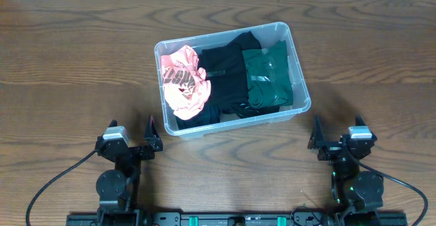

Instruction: Pack container

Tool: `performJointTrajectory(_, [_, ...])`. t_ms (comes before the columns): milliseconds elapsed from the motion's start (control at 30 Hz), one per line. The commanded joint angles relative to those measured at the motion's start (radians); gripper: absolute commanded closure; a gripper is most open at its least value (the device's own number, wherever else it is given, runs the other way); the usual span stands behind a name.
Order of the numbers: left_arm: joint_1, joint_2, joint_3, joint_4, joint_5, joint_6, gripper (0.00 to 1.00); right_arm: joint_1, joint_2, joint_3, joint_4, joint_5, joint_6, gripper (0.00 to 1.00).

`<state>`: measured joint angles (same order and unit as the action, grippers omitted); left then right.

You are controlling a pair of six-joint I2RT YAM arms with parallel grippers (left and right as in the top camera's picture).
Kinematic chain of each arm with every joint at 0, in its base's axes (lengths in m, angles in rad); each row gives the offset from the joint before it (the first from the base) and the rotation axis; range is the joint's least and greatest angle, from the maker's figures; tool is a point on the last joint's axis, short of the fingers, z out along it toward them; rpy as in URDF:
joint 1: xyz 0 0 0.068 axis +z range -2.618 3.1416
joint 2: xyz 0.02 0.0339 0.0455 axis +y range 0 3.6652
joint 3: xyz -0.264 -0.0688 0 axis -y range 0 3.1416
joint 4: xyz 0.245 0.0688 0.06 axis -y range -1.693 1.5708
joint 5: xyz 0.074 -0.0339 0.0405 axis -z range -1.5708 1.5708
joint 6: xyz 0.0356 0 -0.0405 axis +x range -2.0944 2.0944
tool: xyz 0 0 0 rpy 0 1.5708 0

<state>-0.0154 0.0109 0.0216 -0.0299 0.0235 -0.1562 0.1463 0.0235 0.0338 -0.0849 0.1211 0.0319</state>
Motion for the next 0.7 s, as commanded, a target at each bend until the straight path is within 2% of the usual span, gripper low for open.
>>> performJointTrajectory(0, [-0.004,-0.009,-0.018,-0.04,-0.008,0.014,0.02,-0.008,0.012,-0.018,0.003,0.002,-0.019,0.01])
performJointTrajectory(167, [-0.004,-0.009,-0.018,-0.04,-0.008,0.014,0.02,-0.008,-0.014,-0.025,0.051,-0.017,-0.019,0.01])
performJointTrajectory(667, [-0.004,-0.007,-0.018,-0.04,-0.008,0.014,0.02,-0.009,-0.01,-0.026,0.018,-0.017,-0.018,0.01])
